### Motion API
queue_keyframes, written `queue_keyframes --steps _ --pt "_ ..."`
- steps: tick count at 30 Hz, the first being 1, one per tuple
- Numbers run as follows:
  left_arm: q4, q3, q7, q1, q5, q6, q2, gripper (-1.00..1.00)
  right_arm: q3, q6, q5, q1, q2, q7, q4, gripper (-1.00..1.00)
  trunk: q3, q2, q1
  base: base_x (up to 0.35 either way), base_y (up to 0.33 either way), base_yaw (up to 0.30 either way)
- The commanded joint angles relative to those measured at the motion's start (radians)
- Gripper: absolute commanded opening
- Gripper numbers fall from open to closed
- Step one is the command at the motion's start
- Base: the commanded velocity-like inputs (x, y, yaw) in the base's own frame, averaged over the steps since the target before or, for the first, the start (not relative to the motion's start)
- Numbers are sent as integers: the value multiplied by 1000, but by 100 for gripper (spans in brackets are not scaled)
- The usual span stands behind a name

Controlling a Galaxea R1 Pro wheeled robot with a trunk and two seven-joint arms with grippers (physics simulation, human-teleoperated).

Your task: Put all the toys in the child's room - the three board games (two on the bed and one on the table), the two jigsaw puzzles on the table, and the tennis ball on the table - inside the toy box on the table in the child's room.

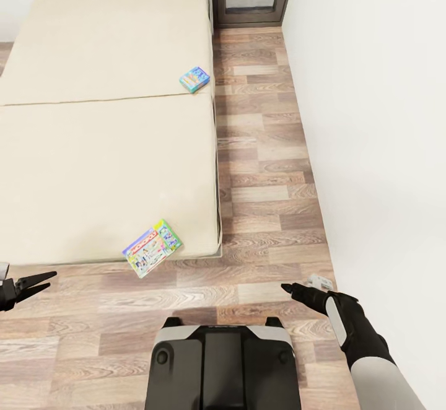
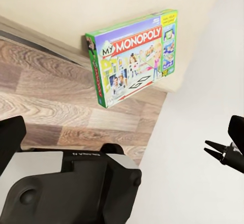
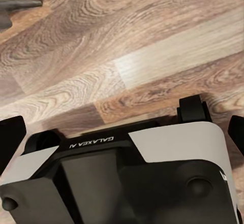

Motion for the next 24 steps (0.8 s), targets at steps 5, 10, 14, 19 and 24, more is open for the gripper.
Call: queue_keyframes --steps 5,10,14,19,24 --pt "-1 -1 -1 0 2 9 -1 100 -2 6 -6 0 1 1 -1 100 7 -1 1 0 0 0" --pt "-2 -2 3 0 2 9 -1 100 -3 5 -6 0 1 1 -1 100 16 -1 1 0 0 0" --pt "-2 -2 5 0 2 9 -2 100 -4 5 -6 0 0 1 -1 100 22 -1 1 0 0 0" --pt "-2 -2 5 0 2 9 -6 100 -4 4 -6 0 0 1 -1 100 30 -1 1 0 0 0" --pt "-2 -2 6 0 2 9 -9 100 -4 3 -6 0 2 1 -1 100 39 -1 1 0 0 0"
